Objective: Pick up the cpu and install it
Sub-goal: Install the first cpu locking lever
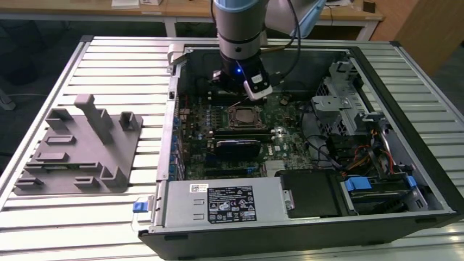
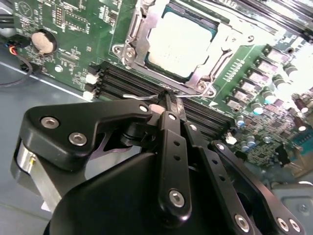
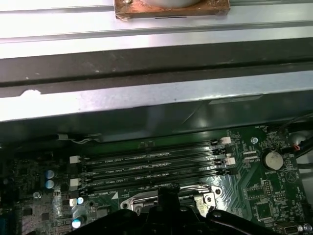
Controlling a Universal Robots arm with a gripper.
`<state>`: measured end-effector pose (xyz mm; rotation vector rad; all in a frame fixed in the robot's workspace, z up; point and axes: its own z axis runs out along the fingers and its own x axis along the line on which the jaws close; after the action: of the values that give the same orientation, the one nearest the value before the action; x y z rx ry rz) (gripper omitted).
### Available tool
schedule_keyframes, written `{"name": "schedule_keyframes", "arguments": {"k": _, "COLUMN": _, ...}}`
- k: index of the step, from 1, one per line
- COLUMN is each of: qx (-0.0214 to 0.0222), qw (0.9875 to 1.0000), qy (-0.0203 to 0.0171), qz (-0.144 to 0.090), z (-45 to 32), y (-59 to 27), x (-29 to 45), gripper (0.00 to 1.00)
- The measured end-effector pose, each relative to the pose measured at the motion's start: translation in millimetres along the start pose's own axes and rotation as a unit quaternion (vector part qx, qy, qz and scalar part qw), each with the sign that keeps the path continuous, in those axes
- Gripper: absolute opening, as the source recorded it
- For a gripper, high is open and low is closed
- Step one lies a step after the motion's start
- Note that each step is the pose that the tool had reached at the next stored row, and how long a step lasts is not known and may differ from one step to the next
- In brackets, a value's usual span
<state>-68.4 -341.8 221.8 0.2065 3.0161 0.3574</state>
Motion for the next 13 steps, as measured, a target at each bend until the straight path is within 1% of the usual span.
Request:
{"name": "schedule_keyframes", "arguments": {"k": 5, "qx": -0.0040, "qw": 0.9999, "qy": -0.0144, "qz": -0.003, "z": 1.7, "y": -0.3, "x": 0.1, "gripper": 0.11}}
{"name": "schedule_keyframes", "arguments": {"k": 7, "qx": -0.0055, "qw": 0.9998, "qy": -0.0187, "qz": -0.004, "z": 2.8, "y": -0.6, "x": 0.2, "gripper": 0.11}}
{"name": "schedule_keyframes", "arguments": {"k": 10, "qx": -0.0076, "qw": 0.9996, "qy": -0.0269, "qz": -0.006, "z": 3.9, "y": -0.9, "x": 0.3, "gripper": 0.11}}
{"name": "schedule_keyframes", "arguments": {"k": 11, "qx": -0.0079, "qw": 0.9995, "qy": -0.0283, "qz": -0.006, "z": 4.2, "y": -0.9, "x": 0.3, "gripper": 0.11}}
{"name": "schedule_keyframes", "arguments": {"k": 13, "qx": -0.0078, "qw": 0.9995, "qy": -0.0285, "qz": -0.006, "z": 4.2, "y": -1.0, "x": 0.3, "gripper": 0.11}}
